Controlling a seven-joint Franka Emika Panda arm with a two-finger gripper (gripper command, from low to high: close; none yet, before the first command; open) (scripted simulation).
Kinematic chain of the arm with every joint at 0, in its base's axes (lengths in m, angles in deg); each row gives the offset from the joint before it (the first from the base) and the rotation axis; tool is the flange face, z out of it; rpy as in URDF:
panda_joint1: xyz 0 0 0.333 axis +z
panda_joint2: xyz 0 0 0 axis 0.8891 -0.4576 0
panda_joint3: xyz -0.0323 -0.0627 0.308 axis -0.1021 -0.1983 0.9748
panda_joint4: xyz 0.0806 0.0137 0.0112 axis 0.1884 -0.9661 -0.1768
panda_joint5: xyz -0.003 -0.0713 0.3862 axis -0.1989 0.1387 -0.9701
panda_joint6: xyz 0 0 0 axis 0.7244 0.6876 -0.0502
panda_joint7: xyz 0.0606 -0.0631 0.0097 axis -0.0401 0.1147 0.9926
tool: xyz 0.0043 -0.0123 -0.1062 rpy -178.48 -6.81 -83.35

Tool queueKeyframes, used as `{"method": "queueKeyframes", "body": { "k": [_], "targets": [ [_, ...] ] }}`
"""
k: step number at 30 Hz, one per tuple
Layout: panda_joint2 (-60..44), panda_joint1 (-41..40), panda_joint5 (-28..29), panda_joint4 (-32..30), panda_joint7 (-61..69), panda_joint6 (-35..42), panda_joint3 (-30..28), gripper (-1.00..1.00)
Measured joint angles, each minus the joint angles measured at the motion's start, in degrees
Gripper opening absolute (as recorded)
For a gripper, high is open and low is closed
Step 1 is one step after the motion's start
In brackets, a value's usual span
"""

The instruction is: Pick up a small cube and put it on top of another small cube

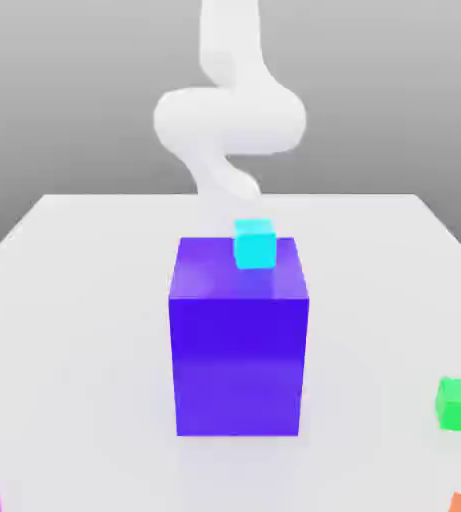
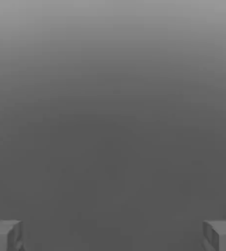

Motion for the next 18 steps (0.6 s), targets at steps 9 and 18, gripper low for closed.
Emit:
{"method": "queueKeyframes", "body": {
  "k": [9,18],
  "targets": [
    [-19.1,-6.3,1.7,2.6,-9.2,-4.2,-1.5,0.0],
    [-37.7,-11.5,1.2,5.2,-16.7,-8.4,-4.9,0.0]
  ]
}}
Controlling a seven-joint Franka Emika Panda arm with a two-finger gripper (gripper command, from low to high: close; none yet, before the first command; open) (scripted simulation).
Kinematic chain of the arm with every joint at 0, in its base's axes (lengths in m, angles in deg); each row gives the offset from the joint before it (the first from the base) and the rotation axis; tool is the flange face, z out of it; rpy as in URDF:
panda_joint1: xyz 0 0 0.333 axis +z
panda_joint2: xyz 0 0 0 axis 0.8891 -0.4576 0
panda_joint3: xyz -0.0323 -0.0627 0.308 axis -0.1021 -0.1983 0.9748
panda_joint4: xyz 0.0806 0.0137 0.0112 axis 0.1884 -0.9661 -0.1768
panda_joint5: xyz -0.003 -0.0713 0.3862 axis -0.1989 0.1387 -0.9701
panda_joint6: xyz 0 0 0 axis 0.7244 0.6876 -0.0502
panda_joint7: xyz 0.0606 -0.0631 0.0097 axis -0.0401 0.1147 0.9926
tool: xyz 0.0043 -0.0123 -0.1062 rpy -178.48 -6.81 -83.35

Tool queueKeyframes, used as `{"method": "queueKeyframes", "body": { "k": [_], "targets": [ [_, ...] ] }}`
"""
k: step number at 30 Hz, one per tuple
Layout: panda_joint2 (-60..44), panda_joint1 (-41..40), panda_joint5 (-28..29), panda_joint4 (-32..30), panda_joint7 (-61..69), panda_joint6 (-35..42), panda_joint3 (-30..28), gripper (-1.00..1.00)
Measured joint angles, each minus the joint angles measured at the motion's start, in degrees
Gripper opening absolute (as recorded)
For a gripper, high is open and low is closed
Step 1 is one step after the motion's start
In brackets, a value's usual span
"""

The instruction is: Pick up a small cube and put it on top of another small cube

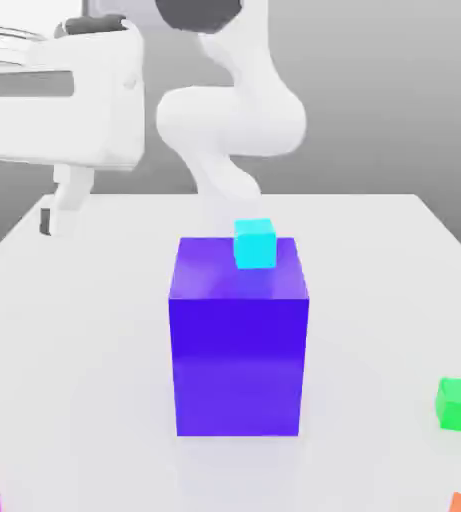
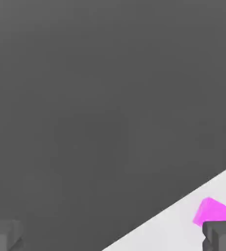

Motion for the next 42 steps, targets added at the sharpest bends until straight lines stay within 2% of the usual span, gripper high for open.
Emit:
{"method": "queueKeyframes", "body": {
  "k": [13,17,18,24,29,42],
  "targets": [
    [-27.2,-7.7,-7.6,3.8,-6.1,-5.9,-3.0,0.0],
    [-35.5,-9.3,-9.6,5.6,-5.4,-11.2,-1.8,0.0],
    [-37.0,-9.5,-9.8,5.9,-5.3,-12.3,-1.5,-1.0],
    [-37.7,-9.6,-10.0,6.1,-5.2,-12.9,-1.4,-1.0],
    [-30.2,-8.4,-8.5,4.2,-6.0,-7.3,-2.6,-1.0],
    [-19.2,7.6,-0.4,-6.6,9.4,-7.4,14.4,-1.0]
  ]
}}
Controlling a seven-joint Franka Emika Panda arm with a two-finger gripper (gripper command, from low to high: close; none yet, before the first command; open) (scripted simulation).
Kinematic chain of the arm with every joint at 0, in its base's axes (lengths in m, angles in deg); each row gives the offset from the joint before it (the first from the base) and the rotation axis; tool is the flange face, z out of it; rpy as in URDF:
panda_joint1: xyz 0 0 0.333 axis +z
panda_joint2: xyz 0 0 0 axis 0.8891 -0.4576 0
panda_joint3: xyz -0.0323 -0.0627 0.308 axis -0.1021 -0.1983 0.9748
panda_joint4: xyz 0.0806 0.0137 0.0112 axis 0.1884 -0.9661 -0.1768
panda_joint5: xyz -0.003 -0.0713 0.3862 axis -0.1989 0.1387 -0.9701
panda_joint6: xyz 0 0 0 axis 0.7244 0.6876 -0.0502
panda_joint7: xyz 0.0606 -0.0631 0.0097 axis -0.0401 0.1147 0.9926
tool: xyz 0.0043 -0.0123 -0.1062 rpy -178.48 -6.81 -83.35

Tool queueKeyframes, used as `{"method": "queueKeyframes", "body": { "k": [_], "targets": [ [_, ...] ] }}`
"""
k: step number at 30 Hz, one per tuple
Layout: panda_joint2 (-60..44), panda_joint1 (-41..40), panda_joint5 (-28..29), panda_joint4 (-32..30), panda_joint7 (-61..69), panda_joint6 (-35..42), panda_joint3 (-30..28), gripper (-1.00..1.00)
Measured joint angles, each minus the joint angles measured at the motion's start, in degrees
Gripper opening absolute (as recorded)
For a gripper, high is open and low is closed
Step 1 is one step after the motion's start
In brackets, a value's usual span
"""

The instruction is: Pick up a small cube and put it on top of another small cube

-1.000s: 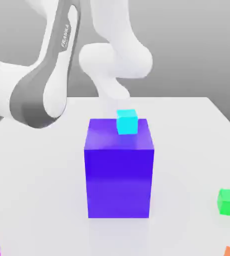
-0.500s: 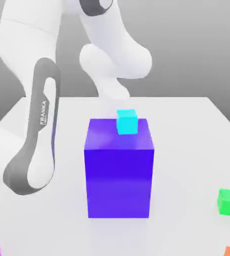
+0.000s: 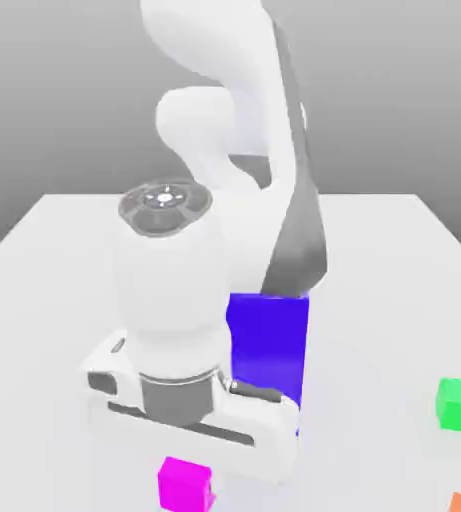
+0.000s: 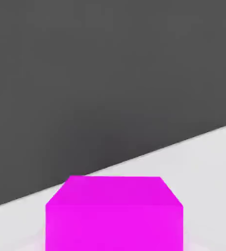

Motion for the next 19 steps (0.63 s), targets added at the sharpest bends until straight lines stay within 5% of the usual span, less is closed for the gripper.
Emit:
{"method": "queueKeyframes", "body": {
  "k": [11,15,16,19],
  "targets": [
    [7.9,14.0,5.3,-9.7,16.9,-0.8,18.2,-1.0],
    [1.2,19.8,14.7,-9.9,13.5,-6.5,16.6,-1.0],
    [-0.5,21.0,16.5,-9.8,12.3,-7.9,15.3,1.0],
    [-0.5,21.0,16.5,-9.8,12.3,-7.9,15.3,1.0]
  ]
}}
